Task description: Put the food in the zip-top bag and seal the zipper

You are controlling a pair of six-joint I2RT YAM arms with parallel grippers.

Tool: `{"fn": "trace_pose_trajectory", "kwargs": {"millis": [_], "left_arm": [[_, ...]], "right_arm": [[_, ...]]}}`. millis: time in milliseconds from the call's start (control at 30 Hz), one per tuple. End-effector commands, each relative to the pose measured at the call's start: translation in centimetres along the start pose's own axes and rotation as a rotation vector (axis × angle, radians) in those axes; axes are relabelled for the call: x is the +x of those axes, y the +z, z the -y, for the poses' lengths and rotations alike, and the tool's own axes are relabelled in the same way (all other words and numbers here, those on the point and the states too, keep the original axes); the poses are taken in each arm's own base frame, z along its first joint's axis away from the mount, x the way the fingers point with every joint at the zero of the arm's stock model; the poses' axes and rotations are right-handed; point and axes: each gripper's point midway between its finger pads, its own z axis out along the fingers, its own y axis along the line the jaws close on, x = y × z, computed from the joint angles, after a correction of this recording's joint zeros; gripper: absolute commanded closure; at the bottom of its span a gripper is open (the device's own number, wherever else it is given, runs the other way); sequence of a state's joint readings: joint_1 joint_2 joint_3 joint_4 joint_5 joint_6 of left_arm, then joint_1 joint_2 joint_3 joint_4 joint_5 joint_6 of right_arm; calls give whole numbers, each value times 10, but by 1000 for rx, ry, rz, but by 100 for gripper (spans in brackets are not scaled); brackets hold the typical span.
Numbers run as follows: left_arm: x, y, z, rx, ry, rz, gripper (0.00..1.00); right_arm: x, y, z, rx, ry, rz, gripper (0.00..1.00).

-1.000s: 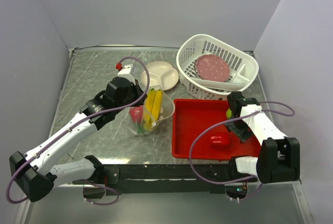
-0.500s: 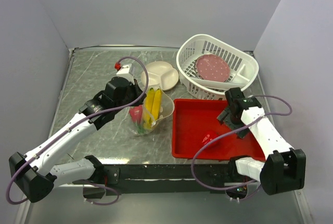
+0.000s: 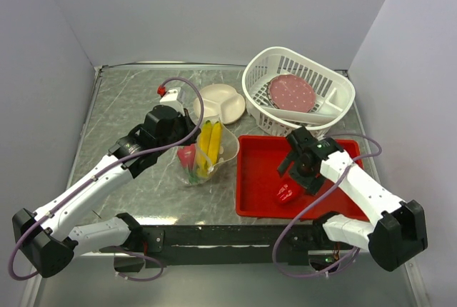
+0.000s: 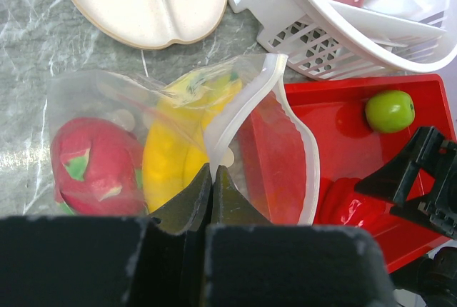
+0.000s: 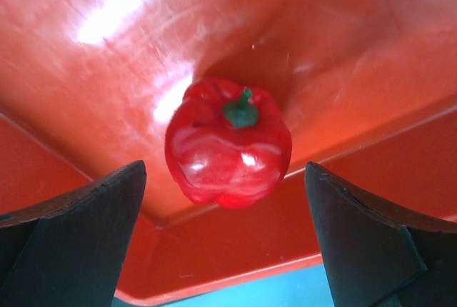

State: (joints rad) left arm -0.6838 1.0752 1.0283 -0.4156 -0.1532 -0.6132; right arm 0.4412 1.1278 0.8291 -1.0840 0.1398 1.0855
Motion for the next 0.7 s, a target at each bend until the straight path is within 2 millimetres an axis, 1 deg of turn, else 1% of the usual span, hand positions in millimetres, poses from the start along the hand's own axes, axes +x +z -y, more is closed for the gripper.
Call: {"fn": "trace_pose_trajectory", "kwargs": {"millis": [0, 100, 267, 300, 367, 433, 500, 567, 600, 633, 667], "left_arm": [[-17, -2, 11, 43, -5, 52, 97], [-17, -2, 10, 40, -7, 54, 97], [-16, -1, 10, 38, -9, 50, 97], [-14, 0, 9, 37, -9, 47, 97], [-13, 1, 8, 35, -10, 45, 97], [-13, 2, 9, 35, -13, 45, 97], [-12, 3, 8, 30, -15, 43, 97], [-13, 3, 7, 24, -19, 48, 97], [-13, 3, 6, 20, -20, 47, 97], [-14, 2, 5, 16, -20, 52, 97], [-15, 3, 3, 6, -20, 57, 97]], "right_arm": [[8, 1, -1, -8, 35, -20, 0], [13, 3, -3, -16, 34, -39, 0], [22, 17, 0, -2, 27, -73, 0], [23, 19, -4, -19, 28, -74, 0], [25, 25, -7, -24, 27, -76, 0], [22, 29, -15, -42, 31, -64, 0], [16, 30, -21, -55, 22, -38, 1], [3, 23, -30, -79, 10, 16, 12], [-1, 19, -33, -92, -7, 35, 19], [-11, 10, -39, -124, -8, 78, 43], [-14, 6, -42, -143, -15, 99, 53]]}}
